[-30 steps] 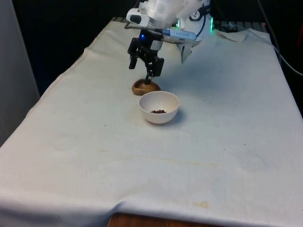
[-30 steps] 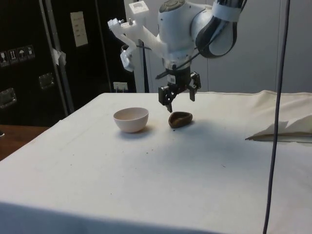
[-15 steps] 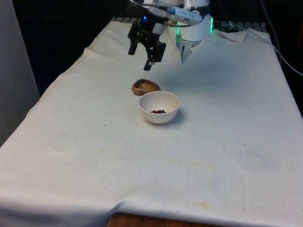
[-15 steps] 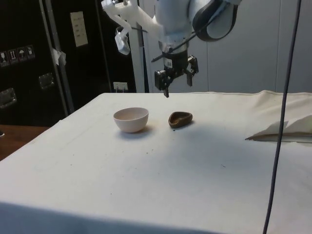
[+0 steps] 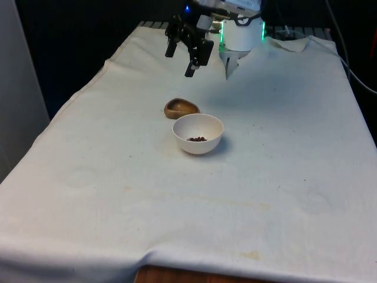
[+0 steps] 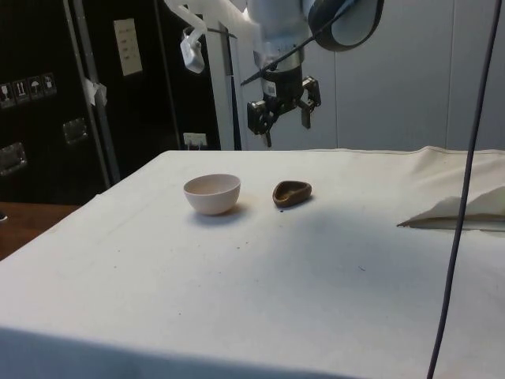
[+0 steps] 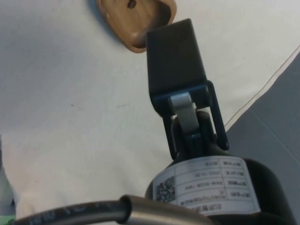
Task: Pour the coffee beans from the cup into the bowl.
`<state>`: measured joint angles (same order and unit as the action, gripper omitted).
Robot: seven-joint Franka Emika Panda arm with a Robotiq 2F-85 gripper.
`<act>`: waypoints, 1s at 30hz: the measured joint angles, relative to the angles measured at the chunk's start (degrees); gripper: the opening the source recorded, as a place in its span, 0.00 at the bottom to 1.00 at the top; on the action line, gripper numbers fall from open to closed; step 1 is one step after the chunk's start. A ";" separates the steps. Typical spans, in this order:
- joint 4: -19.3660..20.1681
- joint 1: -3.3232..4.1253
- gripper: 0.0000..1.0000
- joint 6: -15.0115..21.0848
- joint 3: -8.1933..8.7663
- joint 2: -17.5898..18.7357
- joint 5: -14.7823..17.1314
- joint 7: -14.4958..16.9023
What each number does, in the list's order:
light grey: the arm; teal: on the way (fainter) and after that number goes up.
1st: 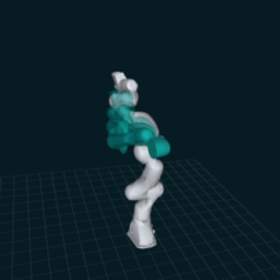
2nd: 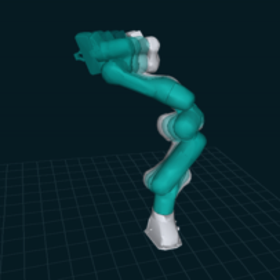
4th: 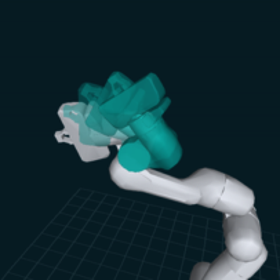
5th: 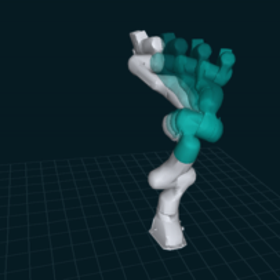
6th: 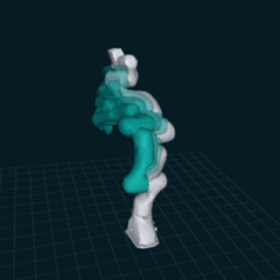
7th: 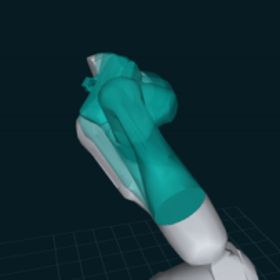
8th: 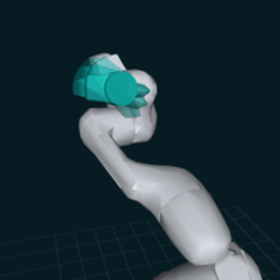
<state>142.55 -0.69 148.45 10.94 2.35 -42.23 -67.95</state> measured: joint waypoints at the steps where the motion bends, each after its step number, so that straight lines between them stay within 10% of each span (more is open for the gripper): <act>1: 0.17 0.06 1.00 -0.17 -0.17 -0.29 0.29 0.06; 30: -0.17 0.23 1.00 -0.52 -2.86 -1.32 9.91 1.83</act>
<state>142.38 -0.46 147.94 8.08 1.03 -32.31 -66.12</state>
